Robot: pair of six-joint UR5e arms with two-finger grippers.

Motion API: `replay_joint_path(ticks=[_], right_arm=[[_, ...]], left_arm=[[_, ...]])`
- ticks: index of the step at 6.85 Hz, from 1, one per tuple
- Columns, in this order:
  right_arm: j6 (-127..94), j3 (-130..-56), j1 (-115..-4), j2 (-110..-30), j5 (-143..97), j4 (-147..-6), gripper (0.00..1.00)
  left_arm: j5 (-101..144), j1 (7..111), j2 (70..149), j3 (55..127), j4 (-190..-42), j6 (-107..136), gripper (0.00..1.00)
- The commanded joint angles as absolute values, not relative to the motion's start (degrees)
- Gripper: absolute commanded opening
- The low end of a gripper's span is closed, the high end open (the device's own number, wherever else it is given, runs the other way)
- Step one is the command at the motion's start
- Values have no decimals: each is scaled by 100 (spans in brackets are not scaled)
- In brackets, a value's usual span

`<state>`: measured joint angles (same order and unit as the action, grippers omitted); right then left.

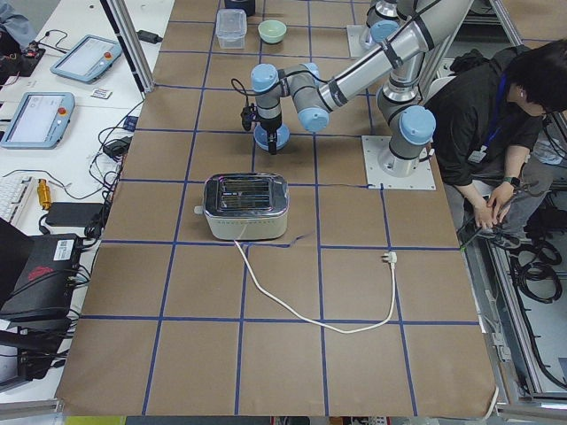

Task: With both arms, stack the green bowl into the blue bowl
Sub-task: 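Lower the left gripper onto the blue bowl while the right descends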

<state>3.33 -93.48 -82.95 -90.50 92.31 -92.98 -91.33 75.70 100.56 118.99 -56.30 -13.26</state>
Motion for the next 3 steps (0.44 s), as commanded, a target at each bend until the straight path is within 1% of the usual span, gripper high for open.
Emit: replay_joint_path(ticks=[1, 2, 3], right_arm=[[918, -9631, -7807, -8720, 9211, -9824, 100], [1436, -9903, -7596, -8623, 9228, -10331, 100], [1537, -10349, -7315, -8561, 9229, -10867, 100]], left_arm=[[-8906, 7576, 10292, 12014, -5405, -1318, 41], [-8773, 7585, 10275, 12023, -5431, -1310, 7], [-8763, 7576, 10266, 12050, -5466, -1327, 0]])
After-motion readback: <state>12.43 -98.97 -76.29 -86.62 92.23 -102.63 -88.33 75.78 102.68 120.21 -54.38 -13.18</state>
